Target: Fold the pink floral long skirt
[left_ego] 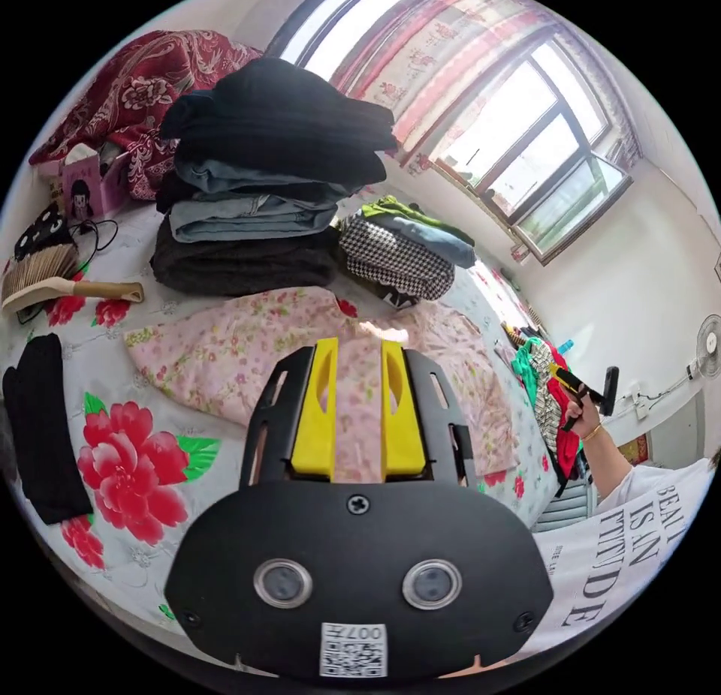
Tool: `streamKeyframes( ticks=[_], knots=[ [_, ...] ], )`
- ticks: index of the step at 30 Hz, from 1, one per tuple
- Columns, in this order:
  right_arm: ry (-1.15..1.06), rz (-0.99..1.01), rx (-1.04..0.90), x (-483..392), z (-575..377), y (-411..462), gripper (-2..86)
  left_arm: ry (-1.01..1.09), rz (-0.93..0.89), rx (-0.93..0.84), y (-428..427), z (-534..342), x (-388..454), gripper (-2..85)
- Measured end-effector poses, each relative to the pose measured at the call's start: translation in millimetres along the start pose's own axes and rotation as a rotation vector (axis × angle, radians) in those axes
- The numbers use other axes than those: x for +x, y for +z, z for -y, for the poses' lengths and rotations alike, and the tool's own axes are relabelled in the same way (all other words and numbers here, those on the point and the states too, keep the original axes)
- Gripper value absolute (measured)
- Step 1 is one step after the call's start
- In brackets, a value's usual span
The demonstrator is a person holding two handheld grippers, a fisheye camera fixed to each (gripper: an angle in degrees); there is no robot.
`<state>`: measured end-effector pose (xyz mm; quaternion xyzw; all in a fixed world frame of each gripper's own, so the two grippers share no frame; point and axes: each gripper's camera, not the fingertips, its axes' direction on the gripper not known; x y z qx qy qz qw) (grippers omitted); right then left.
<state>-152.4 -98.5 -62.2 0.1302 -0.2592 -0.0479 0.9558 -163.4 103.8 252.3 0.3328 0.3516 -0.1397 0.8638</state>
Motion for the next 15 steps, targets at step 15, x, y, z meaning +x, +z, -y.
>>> streamKeyframes(
  ticks=[15],
  knots=[
    [-0.445, -0.117, -0.576, -58, -142, 81, 1.2, 0.336, 0.341, -0.543, 72, -169, 102, 0.2]
  ],
)
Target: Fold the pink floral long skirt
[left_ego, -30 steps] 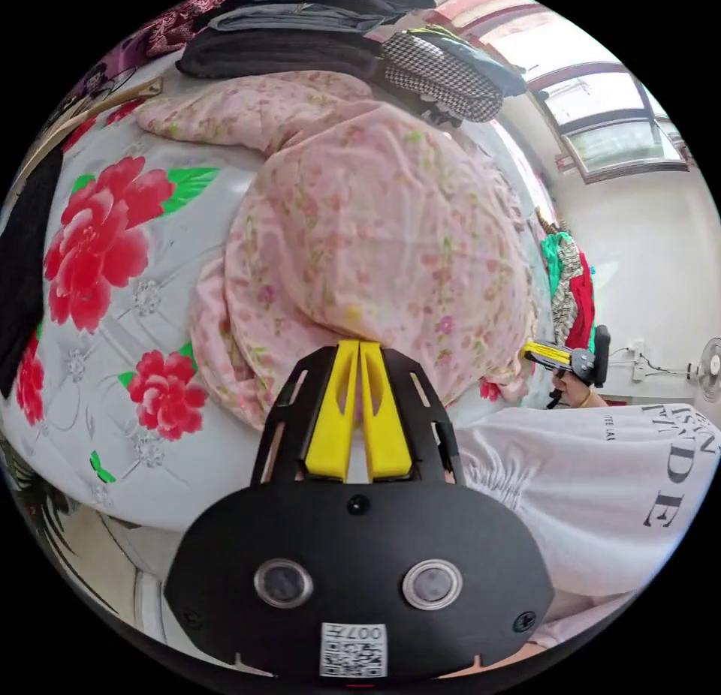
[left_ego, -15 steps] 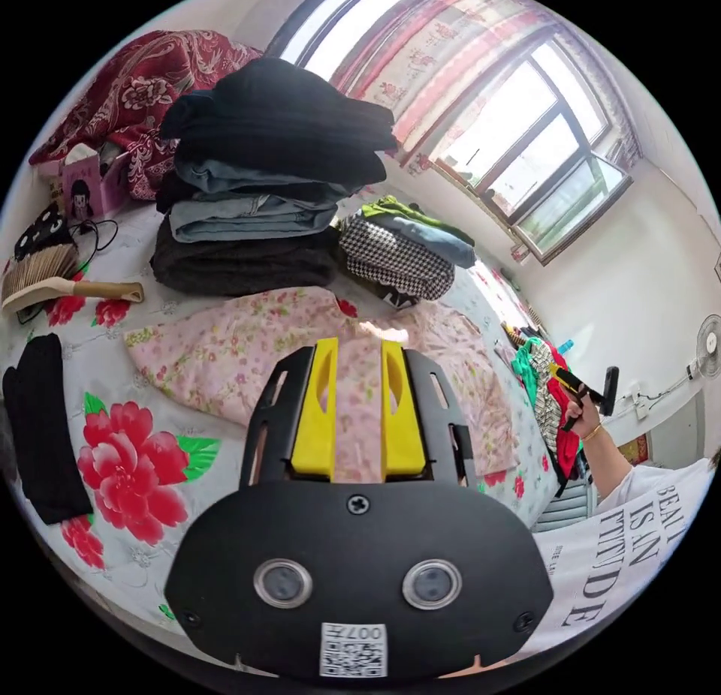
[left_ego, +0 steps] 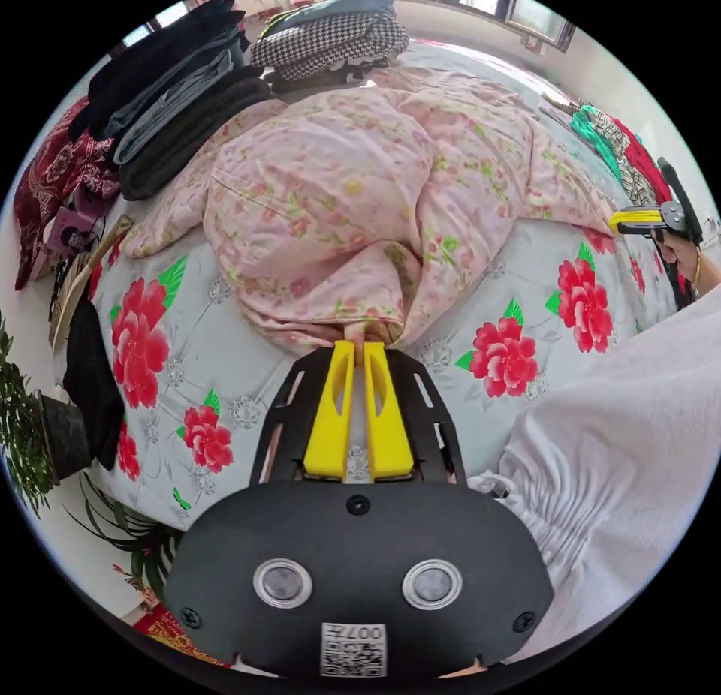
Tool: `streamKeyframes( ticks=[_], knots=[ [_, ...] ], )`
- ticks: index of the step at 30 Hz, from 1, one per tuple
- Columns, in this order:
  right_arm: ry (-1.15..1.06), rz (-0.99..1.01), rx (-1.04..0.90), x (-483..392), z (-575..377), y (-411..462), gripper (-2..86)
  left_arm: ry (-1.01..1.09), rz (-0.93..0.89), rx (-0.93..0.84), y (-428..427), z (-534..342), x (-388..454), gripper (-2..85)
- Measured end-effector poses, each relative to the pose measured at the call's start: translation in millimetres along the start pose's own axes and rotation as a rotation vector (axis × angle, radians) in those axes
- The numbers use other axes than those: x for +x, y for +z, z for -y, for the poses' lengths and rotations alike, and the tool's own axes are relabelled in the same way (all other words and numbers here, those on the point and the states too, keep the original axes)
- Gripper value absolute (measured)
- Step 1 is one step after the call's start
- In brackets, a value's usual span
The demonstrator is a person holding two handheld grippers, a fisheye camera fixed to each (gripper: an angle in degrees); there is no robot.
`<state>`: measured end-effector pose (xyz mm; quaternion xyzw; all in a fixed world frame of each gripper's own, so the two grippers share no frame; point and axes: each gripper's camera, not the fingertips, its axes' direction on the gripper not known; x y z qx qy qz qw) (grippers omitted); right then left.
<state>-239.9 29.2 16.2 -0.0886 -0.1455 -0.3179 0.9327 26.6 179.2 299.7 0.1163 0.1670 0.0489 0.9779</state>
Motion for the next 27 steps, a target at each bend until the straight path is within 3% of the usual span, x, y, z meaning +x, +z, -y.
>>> streamKeyframes(
  ticks=[2, 6, 10, 12, 16, 21, 27],
  knots=[
    [-0.054, 0.12, 0.058, 1, 1, -25, 0.5, 0.06, -0.102, 0.004, -13, 23, -8, -0.5],
    [-0.057, 0.429, 0.377, 46, -6, -119, -0.1, 0.021, -0.376, 0.331, -102, 71, -73, -0.9],
    [0.19, 0.613, 0.762, 135, -21, -181, -0.2, -0.207, -0.44, 0.661, -183, 128, -156, -0.3],
    [0.351, 0.573, 0.796, 165, -20, -176, -0.3, -0.281, -0.411, 0.733, -197, 154, -179, 1.1],
    [0.57, 0.466, 0.632, 184, -5, -120, -0.2, -0.388, -0.321, 0.596, -166, 195, -194, 8.5],
    [0.636, 0.463, 0.474, 170, -11, -50, -0.1, -0.483, -0.307, 0.477, -96, 146, -186, 10.1],
    [0.662, 0.473, 0.513, 155, -20, -29, 1.4, -0.472, -0.314, 0.315, -34, 97, -155, 10.6]
  ],
)
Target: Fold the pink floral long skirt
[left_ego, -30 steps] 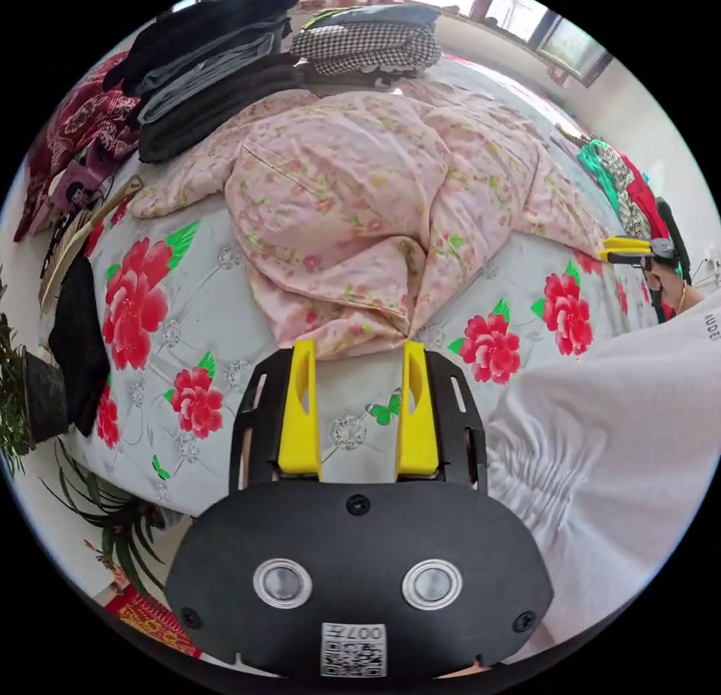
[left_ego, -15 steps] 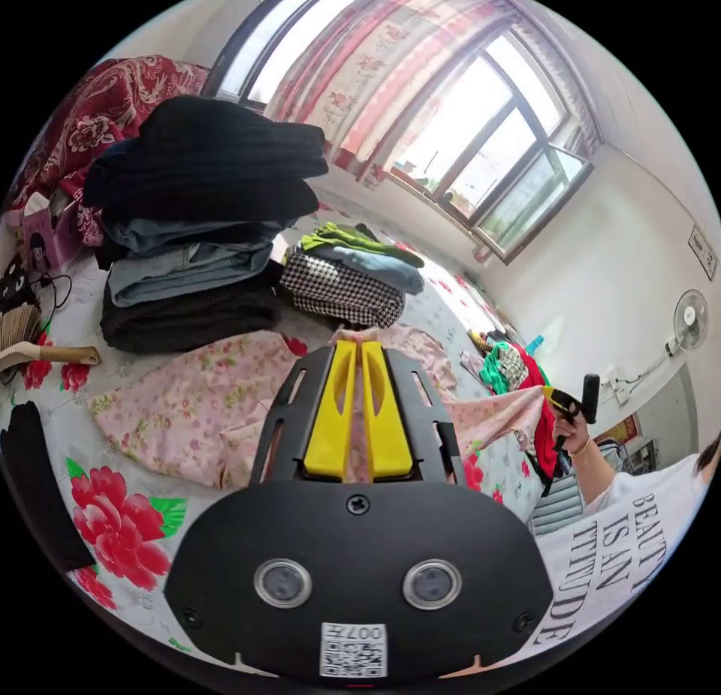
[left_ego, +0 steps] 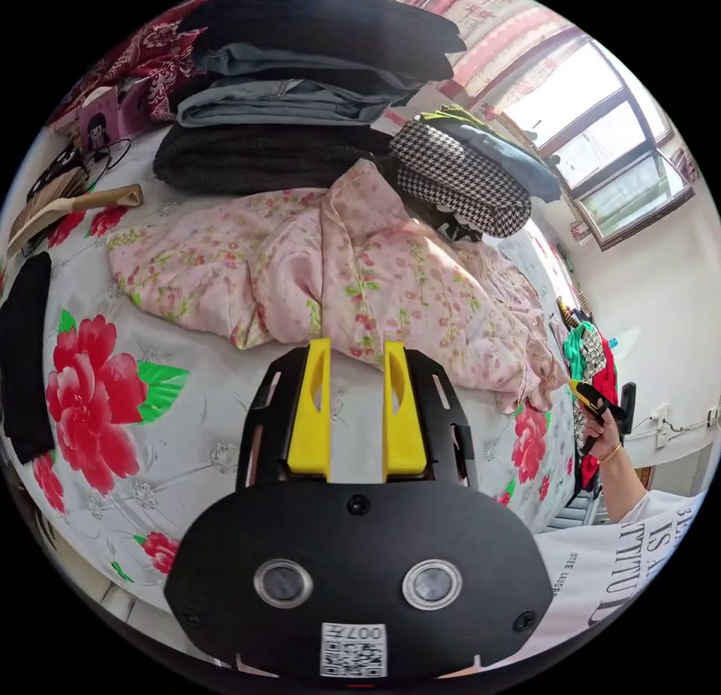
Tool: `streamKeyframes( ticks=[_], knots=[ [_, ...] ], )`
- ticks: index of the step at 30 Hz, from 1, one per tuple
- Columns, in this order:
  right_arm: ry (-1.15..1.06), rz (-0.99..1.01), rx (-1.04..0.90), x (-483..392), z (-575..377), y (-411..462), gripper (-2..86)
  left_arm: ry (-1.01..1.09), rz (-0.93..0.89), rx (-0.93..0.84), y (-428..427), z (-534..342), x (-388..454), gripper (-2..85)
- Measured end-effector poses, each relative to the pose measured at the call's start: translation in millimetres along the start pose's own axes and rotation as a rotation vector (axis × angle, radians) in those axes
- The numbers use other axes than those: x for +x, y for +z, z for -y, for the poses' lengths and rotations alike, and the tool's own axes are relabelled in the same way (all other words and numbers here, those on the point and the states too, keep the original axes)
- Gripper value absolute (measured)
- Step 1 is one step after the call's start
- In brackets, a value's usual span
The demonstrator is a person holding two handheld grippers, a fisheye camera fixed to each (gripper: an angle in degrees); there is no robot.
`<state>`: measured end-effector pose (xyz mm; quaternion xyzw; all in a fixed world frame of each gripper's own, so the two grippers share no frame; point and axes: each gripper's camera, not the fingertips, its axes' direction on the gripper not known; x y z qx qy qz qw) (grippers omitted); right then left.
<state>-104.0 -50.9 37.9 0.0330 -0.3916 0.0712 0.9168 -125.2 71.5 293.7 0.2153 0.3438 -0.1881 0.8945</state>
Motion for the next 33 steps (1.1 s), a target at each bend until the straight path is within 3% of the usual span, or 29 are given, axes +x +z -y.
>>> streamKeyframes(
  ticks=[6, 9, 13, 20, 23, 30, 33],
  knots=[
    [-0.2, -0.29, 0.063, -65, 0, 10, 7.5, 0.032, 0.052, -0.099, 49, 22, 28, 10.1],
    [-0.34, -0.369, 0.011, -97, 5, 33, 8.4, 0.026, 0.139, -0.117, 56, 37, 32, 0.8],
    [-0.417, -0.456, -0.023, -116, 29, 65, 8.3, 0.085, -0.025, -0.128, 29, 36, 28, -0.8],
    [-0.355, -0.542, -0.138, -95, 87, 119, 5.8, 0.095, -0.303, -0.056, -74, -10, -3, -1.0],
    [-0.313, -0.514, -0.214, -87, 94, 133, 2.3, 0.05, -0.365, -0.035, -116, -29, -19, -1.0],
    [-0.442, -0.144, 0.035, -99, 12, 1, -0.1, -0.048, -0.437, 0.023, -167, -59, -47, -1.0],
    [-0.464, -0.228, -0.026, -77, -39, -43, 0.0, -0.057, -0.467, -0.023, -159, -62, -57, -0.9]
  ],
)
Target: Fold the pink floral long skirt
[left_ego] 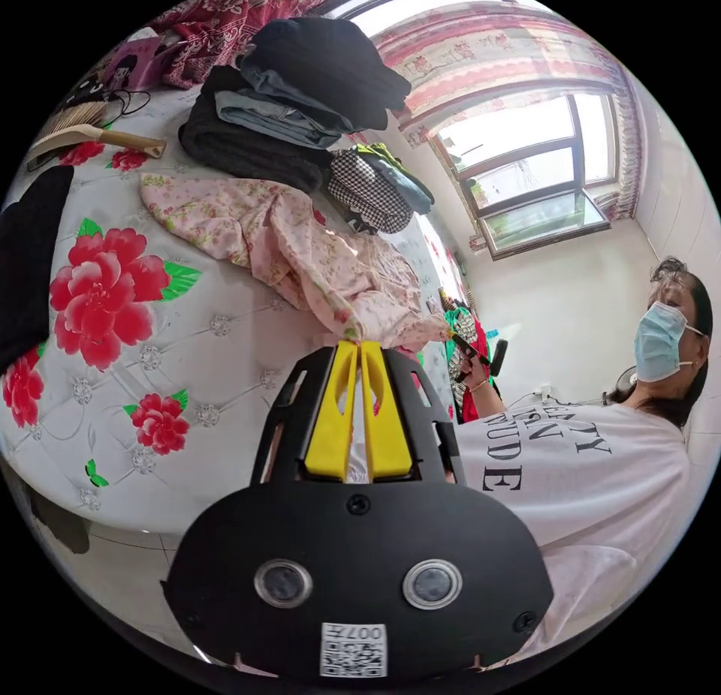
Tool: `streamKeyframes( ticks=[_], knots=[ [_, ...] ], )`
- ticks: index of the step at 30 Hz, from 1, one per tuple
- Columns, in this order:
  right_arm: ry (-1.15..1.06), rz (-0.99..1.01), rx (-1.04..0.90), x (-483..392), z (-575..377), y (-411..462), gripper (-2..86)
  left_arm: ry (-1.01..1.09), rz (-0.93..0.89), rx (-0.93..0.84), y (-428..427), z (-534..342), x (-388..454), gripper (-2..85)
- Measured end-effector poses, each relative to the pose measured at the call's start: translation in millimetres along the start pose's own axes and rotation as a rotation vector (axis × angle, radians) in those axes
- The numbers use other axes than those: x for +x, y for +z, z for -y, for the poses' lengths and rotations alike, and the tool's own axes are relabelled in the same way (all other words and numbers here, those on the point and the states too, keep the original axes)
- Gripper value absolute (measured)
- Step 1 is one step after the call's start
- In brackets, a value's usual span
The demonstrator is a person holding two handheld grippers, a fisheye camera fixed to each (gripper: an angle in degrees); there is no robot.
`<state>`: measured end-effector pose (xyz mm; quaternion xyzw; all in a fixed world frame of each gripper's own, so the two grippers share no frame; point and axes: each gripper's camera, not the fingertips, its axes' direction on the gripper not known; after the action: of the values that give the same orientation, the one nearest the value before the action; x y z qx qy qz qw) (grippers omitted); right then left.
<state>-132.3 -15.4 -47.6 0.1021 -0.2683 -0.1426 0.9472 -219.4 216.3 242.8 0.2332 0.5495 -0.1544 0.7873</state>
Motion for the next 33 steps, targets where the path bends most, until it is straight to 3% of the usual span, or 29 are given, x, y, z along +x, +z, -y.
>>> streamKeyframes(
  ticks=[2, 6, 9, 16, 27, 33],
  knots=[
    [0.022, -0.028, -0.076, 10, -33, -11, 0.2, -0.055, 0.003, -0.02, 8, 1, -15, -0.8],
    [0.141, -0.098, -0.284, 26, -87, 7, 1.9, -0.188, 0.213, -0.046, 56, 9, -49, 0.4],
    [0.141, -0.166, -0.341, 14, -99, 17, 4.9, -0.239, 0.261, -0.06, 95, 8, -59, 5.2],
    [0.145, -0.091, -0.22, -2, -94, 10, 7.8, -0.073, 0.449, -0.189, 120, -18, -33, 10.3],
    [-0.076, -0.141, -0.436, -8, -51, 109, 4.9, 0.08, 0.568, -0.361, 191, -17, -29, 12.7],
    [-0.08, -0.146, -0.405, 2, -60, 102, 0.4, 0.173, 0.765, -0.332, 220, -9, -32, 12.0]
  ],
)
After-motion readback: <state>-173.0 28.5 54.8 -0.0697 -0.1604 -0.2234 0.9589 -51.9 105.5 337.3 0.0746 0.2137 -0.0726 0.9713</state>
